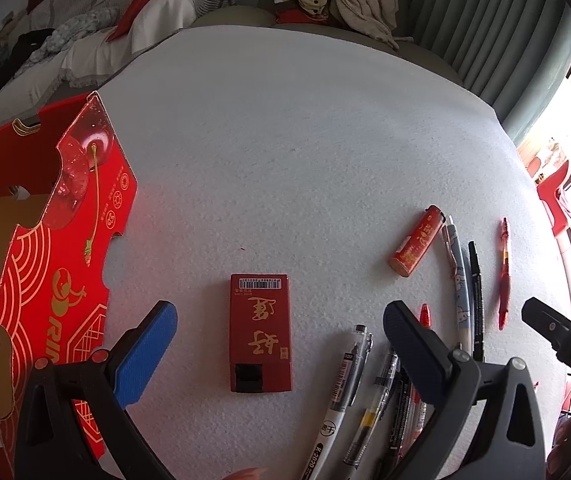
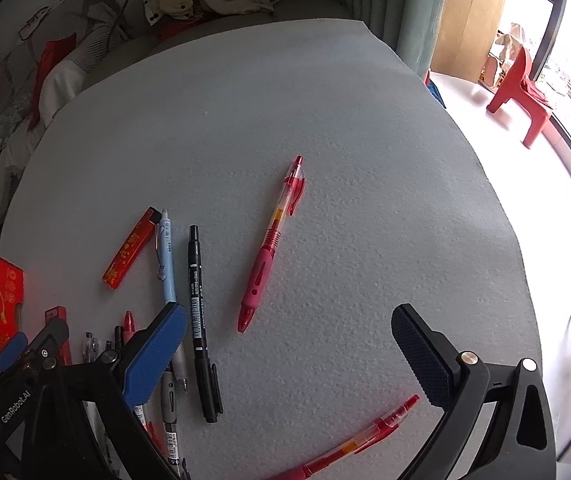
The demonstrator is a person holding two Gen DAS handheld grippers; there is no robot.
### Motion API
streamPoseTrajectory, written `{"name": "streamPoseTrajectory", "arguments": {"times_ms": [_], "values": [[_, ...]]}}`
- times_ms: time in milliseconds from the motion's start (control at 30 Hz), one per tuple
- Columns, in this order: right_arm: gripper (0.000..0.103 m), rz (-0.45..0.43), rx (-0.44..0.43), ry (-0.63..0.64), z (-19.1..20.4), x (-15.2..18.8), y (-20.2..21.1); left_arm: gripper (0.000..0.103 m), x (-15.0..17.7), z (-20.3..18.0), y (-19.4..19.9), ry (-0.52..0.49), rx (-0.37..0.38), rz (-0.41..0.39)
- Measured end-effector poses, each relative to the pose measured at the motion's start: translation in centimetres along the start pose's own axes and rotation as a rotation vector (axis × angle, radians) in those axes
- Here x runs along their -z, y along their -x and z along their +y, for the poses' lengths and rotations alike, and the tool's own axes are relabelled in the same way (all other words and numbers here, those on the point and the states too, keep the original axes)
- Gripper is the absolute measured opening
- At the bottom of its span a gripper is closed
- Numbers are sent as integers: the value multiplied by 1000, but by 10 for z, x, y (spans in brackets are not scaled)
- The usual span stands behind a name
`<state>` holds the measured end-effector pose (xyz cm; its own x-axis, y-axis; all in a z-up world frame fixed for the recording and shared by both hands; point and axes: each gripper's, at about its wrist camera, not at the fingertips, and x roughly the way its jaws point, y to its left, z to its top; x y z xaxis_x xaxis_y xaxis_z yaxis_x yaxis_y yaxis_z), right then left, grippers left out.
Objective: Organize rigid objects
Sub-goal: 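Move the left tool to the small red box while the right tool approaches the pink pen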
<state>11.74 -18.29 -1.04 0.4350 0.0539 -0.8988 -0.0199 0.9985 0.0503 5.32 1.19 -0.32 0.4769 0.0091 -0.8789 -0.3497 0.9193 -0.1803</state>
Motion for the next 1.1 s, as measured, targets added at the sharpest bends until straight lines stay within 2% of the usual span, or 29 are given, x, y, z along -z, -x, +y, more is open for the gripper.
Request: {"name": "streamPoseTrajectory", "arguments": {"times_ms": [333,567,633,833,1100], "values": [[103,14,24,-56,-20,-5,-6,103,-4,7,-7,5,-24,15],[103,10,-8,-146,-34,-17,-15,103,-4,9,-13,-1,-56,13],[103,18,-21,-165,-32,-23,-20,103,-3,7,-17,-1,-67,37],[103,28,51,-131,-20,-32,-35,103,-4,10,-23,-6,-72,42],[103,63,77,-129,-9,-38,-53,103,-9,13,-33,8,-77,68]]}}
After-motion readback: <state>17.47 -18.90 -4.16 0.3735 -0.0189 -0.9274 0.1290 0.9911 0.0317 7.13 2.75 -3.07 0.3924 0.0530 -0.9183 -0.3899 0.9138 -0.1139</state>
